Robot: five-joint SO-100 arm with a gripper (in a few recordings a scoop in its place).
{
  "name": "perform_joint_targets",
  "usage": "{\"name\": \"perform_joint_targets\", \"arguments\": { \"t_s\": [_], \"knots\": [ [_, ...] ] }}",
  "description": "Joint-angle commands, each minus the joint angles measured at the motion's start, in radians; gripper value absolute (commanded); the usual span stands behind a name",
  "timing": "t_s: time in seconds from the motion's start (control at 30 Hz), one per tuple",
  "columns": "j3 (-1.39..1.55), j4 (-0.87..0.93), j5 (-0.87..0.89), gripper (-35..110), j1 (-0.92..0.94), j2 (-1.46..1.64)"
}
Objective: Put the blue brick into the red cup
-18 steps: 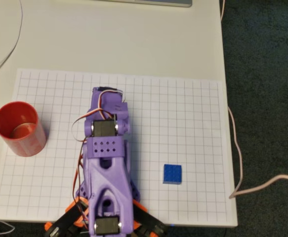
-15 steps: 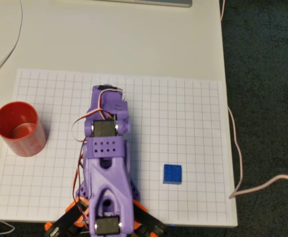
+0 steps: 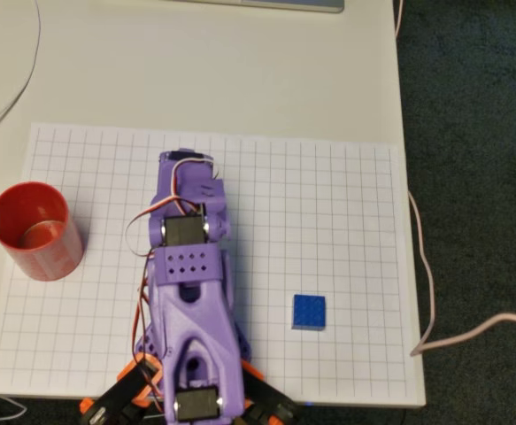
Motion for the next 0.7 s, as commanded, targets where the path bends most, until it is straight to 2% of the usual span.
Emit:
{"name": "perform_joint_targets", "arguments": {
  "t_s": [0.0,0.1,0.3,0.4,0.53,0.67],
  "knots": [
    [-0.055,0.064,0.061,0,0.014,0.011],
    [-0.199,0.189,0.064,0,0.025,0.011],
    [-0.419,0.302,0.074,0,0.094,-0.061],
    [-0.591,0.344,0.106,0,0.206,-0.316],
    [-0.965,0.538,0.233,0,0.328,-0.687],
    [-1.229,0.601,0.296,0,0.5,-0.87]
  ]
}}
